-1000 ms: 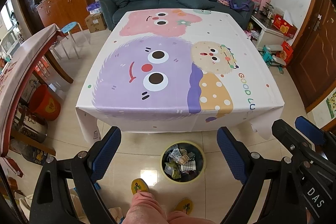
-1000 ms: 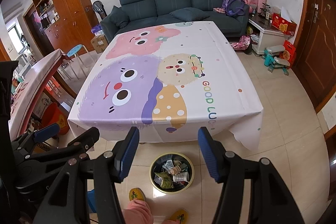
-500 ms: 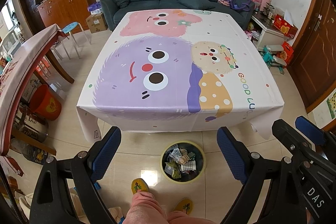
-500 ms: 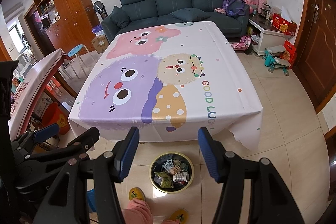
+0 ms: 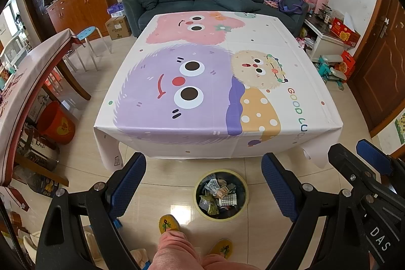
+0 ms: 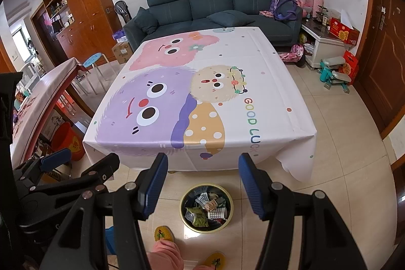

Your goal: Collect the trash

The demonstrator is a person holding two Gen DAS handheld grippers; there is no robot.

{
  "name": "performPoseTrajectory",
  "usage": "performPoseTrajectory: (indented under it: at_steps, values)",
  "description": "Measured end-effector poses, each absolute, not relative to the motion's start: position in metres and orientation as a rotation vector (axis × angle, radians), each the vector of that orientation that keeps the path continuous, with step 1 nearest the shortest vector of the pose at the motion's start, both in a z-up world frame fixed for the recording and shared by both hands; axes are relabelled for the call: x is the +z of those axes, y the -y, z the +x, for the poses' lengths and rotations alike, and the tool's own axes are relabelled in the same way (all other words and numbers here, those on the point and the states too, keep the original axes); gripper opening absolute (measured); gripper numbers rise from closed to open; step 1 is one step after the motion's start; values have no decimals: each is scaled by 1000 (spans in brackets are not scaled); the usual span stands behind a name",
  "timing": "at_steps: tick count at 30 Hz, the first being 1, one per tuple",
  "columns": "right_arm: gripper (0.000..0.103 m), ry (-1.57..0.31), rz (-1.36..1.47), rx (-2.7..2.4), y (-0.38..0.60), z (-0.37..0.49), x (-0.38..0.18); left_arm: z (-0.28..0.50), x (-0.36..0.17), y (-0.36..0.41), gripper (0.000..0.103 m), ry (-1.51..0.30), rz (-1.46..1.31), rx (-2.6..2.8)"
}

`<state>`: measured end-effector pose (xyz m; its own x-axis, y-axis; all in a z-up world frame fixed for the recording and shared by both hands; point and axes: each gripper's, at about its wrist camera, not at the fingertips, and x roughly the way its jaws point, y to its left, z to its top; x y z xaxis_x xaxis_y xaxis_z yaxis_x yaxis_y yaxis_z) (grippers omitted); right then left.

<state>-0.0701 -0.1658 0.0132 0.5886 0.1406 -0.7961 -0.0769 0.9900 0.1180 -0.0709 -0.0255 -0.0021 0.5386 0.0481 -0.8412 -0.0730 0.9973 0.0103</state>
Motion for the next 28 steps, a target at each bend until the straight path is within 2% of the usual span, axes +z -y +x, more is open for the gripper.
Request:
performPoseTrajectory:
  at_steps: [28]
  values:
    - [59, -929, 72, 130, 166, -70, 12, -73, -2, 27, 91, -1003, -28, 75]
